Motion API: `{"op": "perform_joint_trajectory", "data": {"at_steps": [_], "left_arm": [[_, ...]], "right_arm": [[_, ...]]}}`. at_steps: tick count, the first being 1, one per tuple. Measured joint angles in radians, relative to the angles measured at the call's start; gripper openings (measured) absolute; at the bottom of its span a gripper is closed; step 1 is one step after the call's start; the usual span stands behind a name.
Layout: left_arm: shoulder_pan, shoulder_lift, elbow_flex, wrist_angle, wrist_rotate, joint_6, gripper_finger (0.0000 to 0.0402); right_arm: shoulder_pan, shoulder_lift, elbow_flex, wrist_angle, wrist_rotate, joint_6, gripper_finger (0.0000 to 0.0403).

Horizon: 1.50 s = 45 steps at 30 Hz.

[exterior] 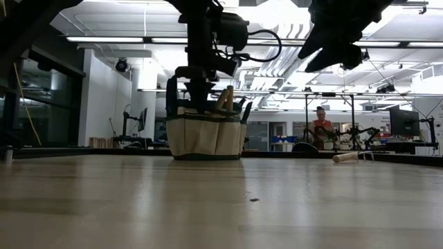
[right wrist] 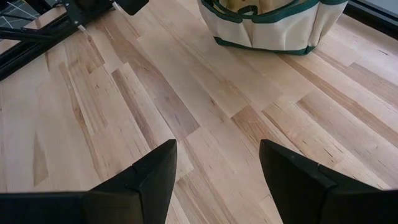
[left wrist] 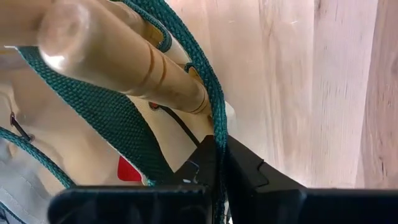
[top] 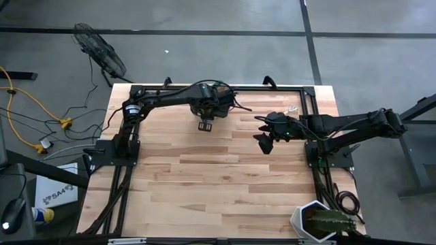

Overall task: Pick & Place Garden tools in Gardening bag
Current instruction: Adjust the white gardening bag on the table

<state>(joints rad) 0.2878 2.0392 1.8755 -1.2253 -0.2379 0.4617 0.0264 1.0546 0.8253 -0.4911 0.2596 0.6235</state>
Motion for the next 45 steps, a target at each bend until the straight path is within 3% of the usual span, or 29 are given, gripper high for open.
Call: {"op": "perform_joint_trajectory", "data": {"at_steps": [9, 25, 32, 45], "left_arm": [[0.0, -0.027, 0.024, -0.026, 0.023, -0.023, 0.0006], [0.0, -0.028, 0.281, -0.095, 0.143, -0.118, 0.0002], [-0.004, -0.028, 0.286, -0.089, 0.256, -0.213, 0.0002], [-0.102, -0.026, 0.286, 0.019, 0.255, -0.32, 0.0001]], "right_arm": [[0.0, 0.0, 0.0, 0.0, 0.0, 0.0, 0.0221], [0.0, 0.0, 0.0, 0.0, 0.0, 0.0, 0.0221], [0.0, 0.0, 0.0, 0.0, 0.0, 0.0, 0.0221], [0.0, 0.0, 0.0, 0.002, -0.047, 0.0, 0.0221]]}}
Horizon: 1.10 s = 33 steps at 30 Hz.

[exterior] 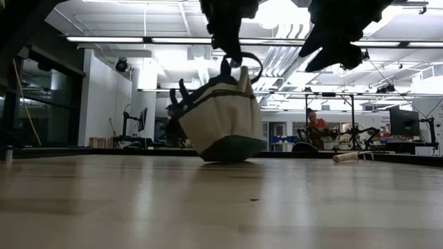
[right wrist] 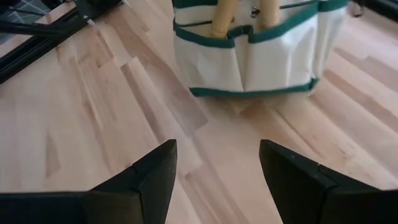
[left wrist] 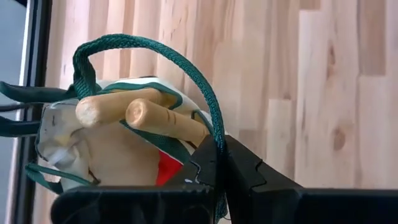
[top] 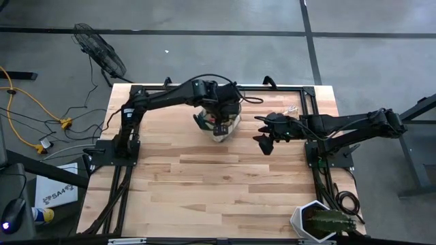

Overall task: Pick & Place Garden tools in Gardening bag
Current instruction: Adjust the white gardening bag on the table

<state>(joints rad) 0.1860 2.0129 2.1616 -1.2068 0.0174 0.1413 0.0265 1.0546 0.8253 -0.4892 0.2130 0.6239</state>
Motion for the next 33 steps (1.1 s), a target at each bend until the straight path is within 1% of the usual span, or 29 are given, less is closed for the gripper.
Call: {"op": "perform_joint_trajectory", "data": {"at_steps": [8, 14, 16, 18, 20, 23, 28, 31, 33], "left_arm": [[-0.051, 0.0, -0.001, 0.048, -0.013, -0.108, 0.0001], [-0.098, 0.003, -0.072, 0.133, -0.027, -0.164, 0.0001], [-0.11, 0.002, -0.096, 0.168, -0.027, -0.179, 0.0001], [-0.119, 0.002, -0.12, 0.198, -0.031, -0.2, 0.0001], [-0.124, 0.003, -0.132, 0.218, -0.032, -0.223, 0.0001], [-0.129, 0.002, -0.132, 0.221, -0.041, -0.235, 0.0001], [-0.128, 0.002, -0.132, 0.22, -0.062, -0.252, 0.0001], [-0.127, 0.002, -0.132, 0.221, -0.066, -0.252, 0.0001], [-0.128, 0.002, -0.132, 0.229, -0.065, -0.252, 0.0001]], "right_arm": [[0.003, 0.0, 0.0, 0.051, -0.044, 0.058, 0.0221], [0.051, 0.0, 0.0, 0.049, -0.059, 0.058, 0.0221], [0.074, 0.0, 0.0, 0.03, -0.044, 0.06, 0.0221], [0.102, 0.0, -0.008, 0.021, -0.005, 0.072, 0.0221], [0.129, 0.0, -0.034, 0.022, 0.041, 0.089, 0.0221], [0.161, 0.0, -0.084, 0.033, 0.072, 0.117, 0.0221], [0.173, 0.0, -0.141, 0.116, 0.086, 0.158, 0.0221], [0.173, 0.0, -0.158, 0.181, 0.086, 0.144, 0.0221], [0.173, 0.0, -0.169, 0.203, 0.107, 0.131, 0.0221]]}}
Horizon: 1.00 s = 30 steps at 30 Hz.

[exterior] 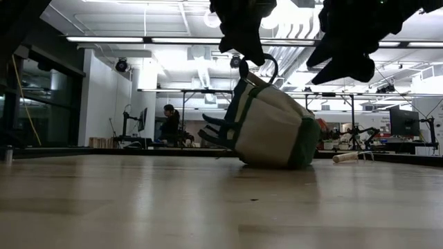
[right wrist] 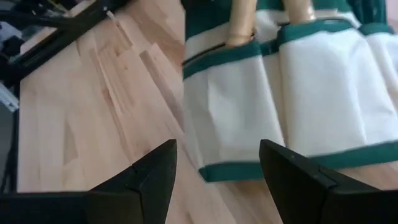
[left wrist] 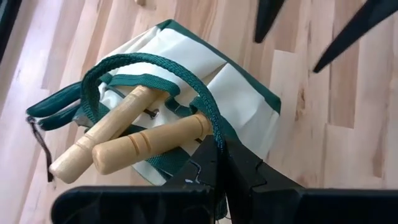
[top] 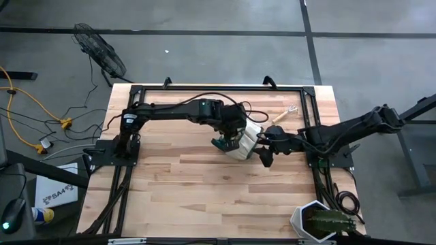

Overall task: Pick & Place Garden tools in Gardening bag
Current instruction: Adjust the white gardening bag on the table

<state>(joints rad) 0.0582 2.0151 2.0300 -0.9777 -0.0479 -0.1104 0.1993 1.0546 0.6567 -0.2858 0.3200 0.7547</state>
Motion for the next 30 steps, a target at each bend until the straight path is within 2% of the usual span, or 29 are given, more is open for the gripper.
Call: {"op": "perform_joint_trajectory", "data": {"at_steps": [5, 11, 21, 24, 30], "left_arm": [[0.0, 0.0, 0.0, 0.011, 0.001, -0.001, 0.0001], [0.0, 0.0, 0.0, 0.01, 0.003, -0.001, 0.0001], [0.0, 0.0, 0.0, 0.007, 0.004, 0.0, 0.0001], [0.0, 0.0, 0.0, 0.007, 0.005, 0.005, 0.0001], [0.0, 0.0, 0.0, 0.007, 0.007, 0.008, 0.0001]], "right_arm": [[-0.001, 0.0, -0.05, 0.035, 0.027, 0.001, 0.0221], [-0.001, 0.0, -0.143, 0.155, 0.053, -0.027, 0.0221], [-0.003, 0.0, -0.243, 0.366, 0.109, -0.292, 0.0221], [-0.006, 0.0, -0.266, 0.387, 0.153, -0.322, 0.0221], [-0.006, 0.019, -0.305, 0.448, 0.17, -0.335, 0.0221]]}}
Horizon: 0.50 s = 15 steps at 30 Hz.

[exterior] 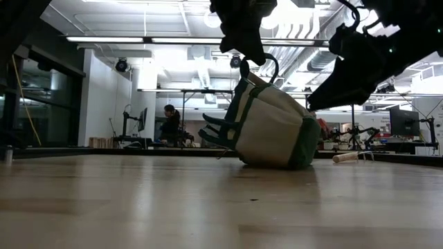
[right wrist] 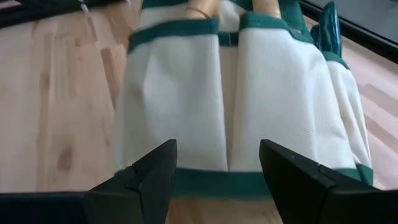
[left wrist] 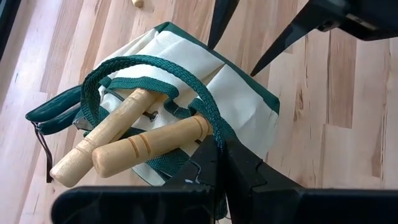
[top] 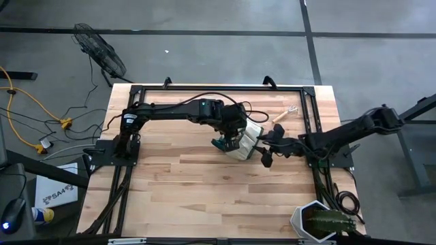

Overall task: Pick & Place Garden tools in Gardening bag
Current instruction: Adjust the white gardening bag on the table

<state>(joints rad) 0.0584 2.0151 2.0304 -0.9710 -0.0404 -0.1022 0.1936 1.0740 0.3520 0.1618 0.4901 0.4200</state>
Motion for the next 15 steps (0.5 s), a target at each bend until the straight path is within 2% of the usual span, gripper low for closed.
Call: {"op": "perform_joint_trajectory", "data": {"at_steps": [6, 15], "left_arm": [[0.0, 0.0, 0.0, -0.006, 0.0, 0.015, 0.0001], [0.0, 0.0, 0.0, -0.004, 0.012, 0.02, 0.0001]], "right_arm": [[0.0, 0.087, -0.016, 0.077, 0.003, 0.003, 0.0221], [0.0, 0.211, -0.014, 0.103, -0.015, 0.117, 0.0221]]}}
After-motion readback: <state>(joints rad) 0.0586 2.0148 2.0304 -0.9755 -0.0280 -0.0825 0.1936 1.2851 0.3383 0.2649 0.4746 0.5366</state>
